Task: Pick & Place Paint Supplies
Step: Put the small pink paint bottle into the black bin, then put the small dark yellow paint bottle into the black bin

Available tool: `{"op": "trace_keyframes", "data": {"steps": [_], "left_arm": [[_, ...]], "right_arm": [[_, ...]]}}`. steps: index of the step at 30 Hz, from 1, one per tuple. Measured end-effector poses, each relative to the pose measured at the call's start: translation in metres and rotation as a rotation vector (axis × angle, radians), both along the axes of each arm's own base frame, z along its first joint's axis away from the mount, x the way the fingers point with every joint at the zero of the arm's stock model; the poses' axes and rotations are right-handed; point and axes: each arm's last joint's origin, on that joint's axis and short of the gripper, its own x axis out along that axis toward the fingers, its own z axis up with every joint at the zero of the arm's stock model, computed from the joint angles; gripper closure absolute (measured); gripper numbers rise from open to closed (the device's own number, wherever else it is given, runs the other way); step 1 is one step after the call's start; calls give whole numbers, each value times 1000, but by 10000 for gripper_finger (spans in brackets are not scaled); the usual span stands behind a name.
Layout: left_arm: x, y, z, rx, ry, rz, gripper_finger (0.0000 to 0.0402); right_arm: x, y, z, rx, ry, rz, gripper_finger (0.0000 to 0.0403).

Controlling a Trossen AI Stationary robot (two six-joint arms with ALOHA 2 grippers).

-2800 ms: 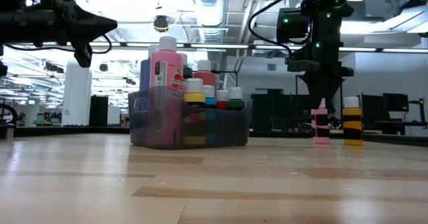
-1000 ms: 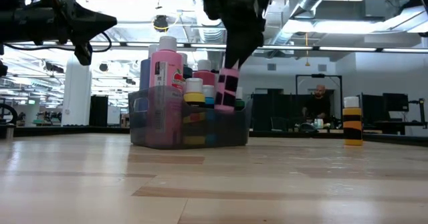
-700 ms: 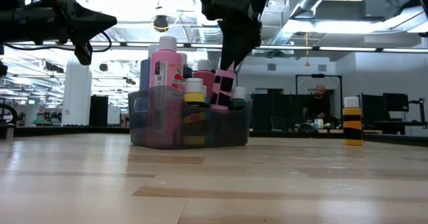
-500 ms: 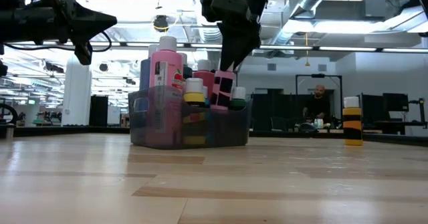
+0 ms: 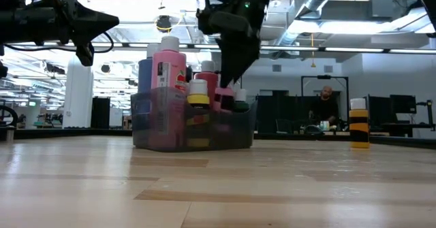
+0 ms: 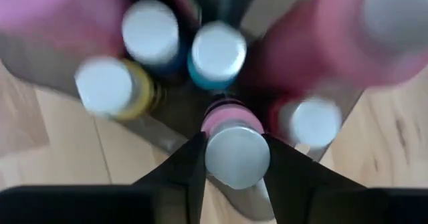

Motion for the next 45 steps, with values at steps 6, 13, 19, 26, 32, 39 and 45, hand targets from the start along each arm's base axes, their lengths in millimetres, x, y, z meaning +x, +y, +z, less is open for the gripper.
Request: {"op": "trace_keyframes", "data": {"steps": [6, 13, 19, 26, 32, 39, 45], "left_arm": [[1, 0, -1, -1, 10, 0, 398], [1, 0, 0, -1, 6, 0, 398], [1, 0, 0, 0, 3, 0, 398], [1, 0, 0, 0, -3, 0, 398], [1, 0, 1, 0, -4, 0, 398], [1, 0, 1, 1, -10, 0, 398], [1, 0, 1, 1, -10, 0, 398]], "right_arm": [[3, -1, 0, -14, -27, -4, 253], [5, -1, -4, -30, -21, 11, 252], [1, -3, 5, -42, -28, 42, 237], [-29, -13, 46, -15, -34, -55, 173], [-69, -31, 64, -2, 142, -255, 159], [-105, -45, 67, -34, 256, -367, 159], [-158, -53, 49, -10, 310, -486, 159]]}}
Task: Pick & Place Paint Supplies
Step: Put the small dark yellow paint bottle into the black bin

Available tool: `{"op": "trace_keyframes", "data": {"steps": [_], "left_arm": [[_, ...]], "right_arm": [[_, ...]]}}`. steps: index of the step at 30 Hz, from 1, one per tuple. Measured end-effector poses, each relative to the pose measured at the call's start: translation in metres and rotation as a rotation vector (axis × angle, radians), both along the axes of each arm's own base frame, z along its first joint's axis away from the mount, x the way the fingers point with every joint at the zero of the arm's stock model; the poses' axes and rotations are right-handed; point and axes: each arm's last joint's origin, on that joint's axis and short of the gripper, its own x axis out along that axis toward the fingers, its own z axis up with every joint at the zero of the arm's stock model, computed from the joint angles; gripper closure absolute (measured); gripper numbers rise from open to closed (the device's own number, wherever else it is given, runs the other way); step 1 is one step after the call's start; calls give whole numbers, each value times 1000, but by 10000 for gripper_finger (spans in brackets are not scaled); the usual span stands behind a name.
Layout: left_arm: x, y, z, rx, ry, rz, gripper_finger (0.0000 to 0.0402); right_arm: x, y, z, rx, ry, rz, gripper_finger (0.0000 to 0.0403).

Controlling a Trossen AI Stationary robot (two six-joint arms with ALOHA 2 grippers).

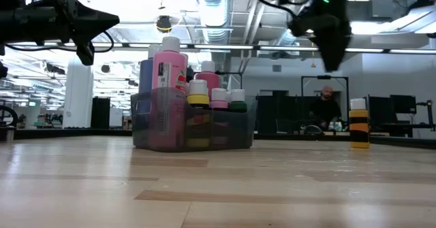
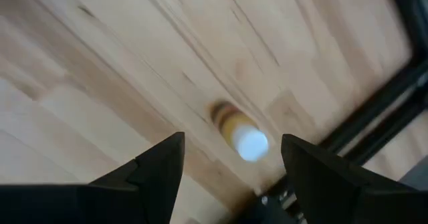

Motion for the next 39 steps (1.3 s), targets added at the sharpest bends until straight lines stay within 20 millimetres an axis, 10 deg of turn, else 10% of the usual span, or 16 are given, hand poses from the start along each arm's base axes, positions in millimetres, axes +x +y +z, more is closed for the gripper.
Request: {"op": "trace_keyframes", "data": {"steps": [9, 28, 39], "left_arm": [[0, 0, 0, 0, -1, 0, 398], [0, 0, 2, 2, -17, 0, 398], [-1, 0, 2, 2, -22, 0, 398]], "right_arm": [[-45, -19, -26, 67, -40, -151, 159], [-51, -32, -69, 156, -9, -150, 173], [-51, -33, -69, 166, -10, -138, 288]]}}
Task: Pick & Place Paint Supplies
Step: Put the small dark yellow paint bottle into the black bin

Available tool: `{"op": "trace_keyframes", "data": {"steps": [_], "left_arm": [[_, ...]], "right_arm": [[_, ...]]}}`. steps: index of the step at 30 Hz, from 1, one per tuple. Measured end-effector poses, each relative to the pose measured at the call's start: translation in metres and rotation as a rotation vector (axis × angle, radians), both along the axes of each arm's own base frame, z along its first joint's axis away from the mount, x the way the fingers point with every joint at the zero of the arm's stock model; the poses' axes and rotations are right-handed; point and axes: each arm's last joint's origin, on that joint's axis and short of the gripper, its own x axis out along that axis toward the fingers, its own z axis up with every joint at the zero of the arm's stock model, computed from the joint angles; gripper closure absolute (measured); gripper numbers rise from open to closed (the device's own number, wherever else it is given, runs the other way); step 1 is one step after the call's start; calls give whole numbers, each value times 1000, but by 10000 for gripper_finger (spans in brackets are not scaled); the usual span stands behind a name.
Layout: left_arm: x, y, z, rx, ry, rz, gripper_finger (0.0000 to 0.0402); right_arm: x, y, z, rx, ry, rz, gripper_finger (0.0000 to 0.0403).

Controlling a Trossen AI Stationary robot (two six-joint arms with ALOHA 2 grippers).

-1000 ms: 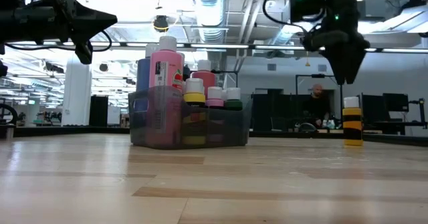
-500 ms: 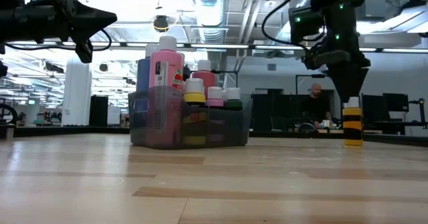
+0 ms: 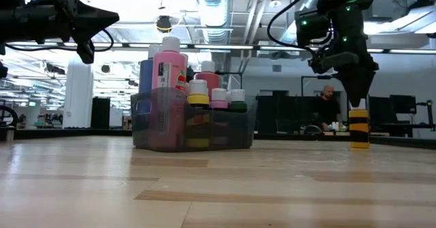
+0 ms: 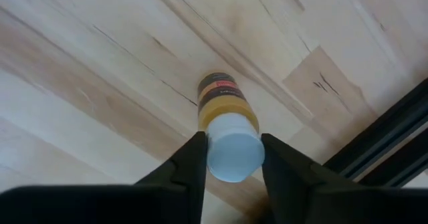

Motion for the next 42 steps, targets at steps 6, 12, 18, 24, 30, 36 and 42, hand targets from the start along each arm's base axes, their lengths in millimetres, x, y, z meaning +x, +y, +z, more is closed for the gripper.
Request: {"op": "trace_keyframes", "data": {"steps": [6, 12, 18, 24, 30, 36, 42], "left_arm": [[0, 0, 0, 0, -2, 0, 398], [0, 0, 0, 0, -3, 0, 398], [0, 0, 1, 1, -8, 0, 398], [0, 0, 1, 1, -10, 0, 398], [0, 0, 1, 1, -13, 0, 398], [0, 0, 1, 1, -11, 0, 398], [0, 0, 1, 1, -11, 0, 398]], "right_arm": [[0, 0, 1, 0, -3, 7, 294], [16, 7, 29, 10, -98, 45, 292], [43, 32, 90, 18, -335, 134, 292], [63, 61, 138, 9, -520, 227, 291], [105, 83, 138, 21, -504, 342, 290], [151, 101, 121, 21, -424, 468, 290], [181, 103, 98, -42, -298, 535, 290]]}}
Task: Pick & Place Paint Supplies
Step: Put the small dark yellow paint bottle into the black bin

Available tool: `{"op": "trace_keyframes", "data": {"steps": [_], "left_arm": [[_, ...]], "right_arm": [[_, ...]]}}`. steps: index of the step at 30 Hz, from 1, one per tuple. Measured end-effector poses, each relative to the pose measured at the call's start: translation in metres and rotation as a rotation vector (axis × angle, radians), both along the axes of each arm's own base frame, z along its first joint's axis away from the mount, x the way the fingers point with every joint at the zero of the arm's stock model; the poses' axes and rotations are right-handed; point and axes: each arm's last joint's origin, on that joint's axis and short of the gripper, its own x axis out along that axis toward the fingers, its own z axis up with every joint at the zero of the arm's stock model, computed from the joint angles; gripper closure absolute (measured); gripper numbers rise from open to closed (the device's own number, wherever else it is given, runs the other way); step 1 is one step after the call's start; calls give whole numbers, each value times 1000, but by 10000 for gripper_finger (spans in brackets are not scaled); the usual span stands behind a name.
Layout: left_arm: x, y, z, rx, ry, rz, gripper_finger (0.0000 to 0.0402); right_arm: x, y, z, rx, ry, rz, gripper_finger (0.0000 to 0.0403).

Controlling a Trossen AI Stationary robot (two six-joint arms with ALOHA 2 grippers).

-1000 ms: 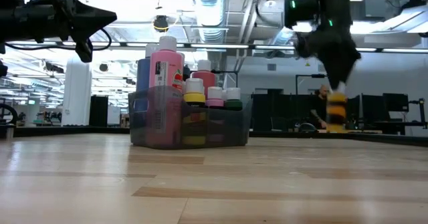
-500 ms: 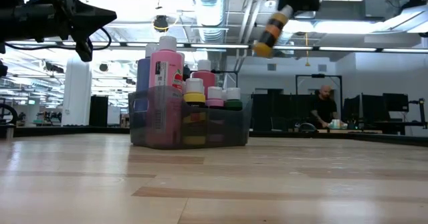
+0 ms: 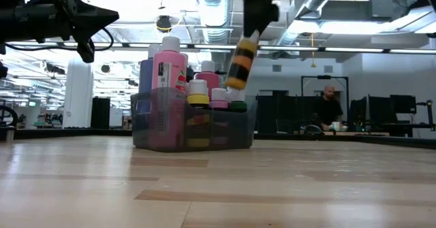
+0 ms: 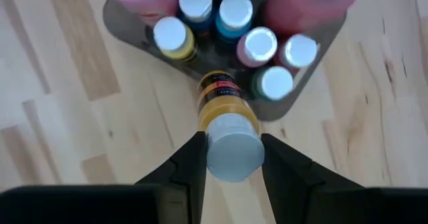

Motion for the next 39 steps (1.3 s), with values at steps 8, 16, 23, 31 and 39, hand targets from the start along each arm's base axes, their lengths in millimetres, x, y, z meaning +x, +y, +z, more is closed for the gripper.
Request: {"op": "trace_keyframes", "data": {"steps": [8, 16, 23, 31, 39], "left_arm": [[0, 0, 0, 0, 0, 0, 398], [0, 0, 0, 0, 1, 0, 398], [0, 0, 0, 0, -3, 0, 398], [0, 0, 0, 0, -5, 0, 398], [0, 0, 0, 0, -5, 0, 398]], "right_arm": [[26, 1, -26, -34, 32, 57, 290], [41, 1, -48, -41, 37, 80, 290], [44, 1, -47, -41, 3, 82, 290], [44, 1, -61, -41, 25, 80, 290], [47, -1, -62, -42, -9, 80, 270]]}}
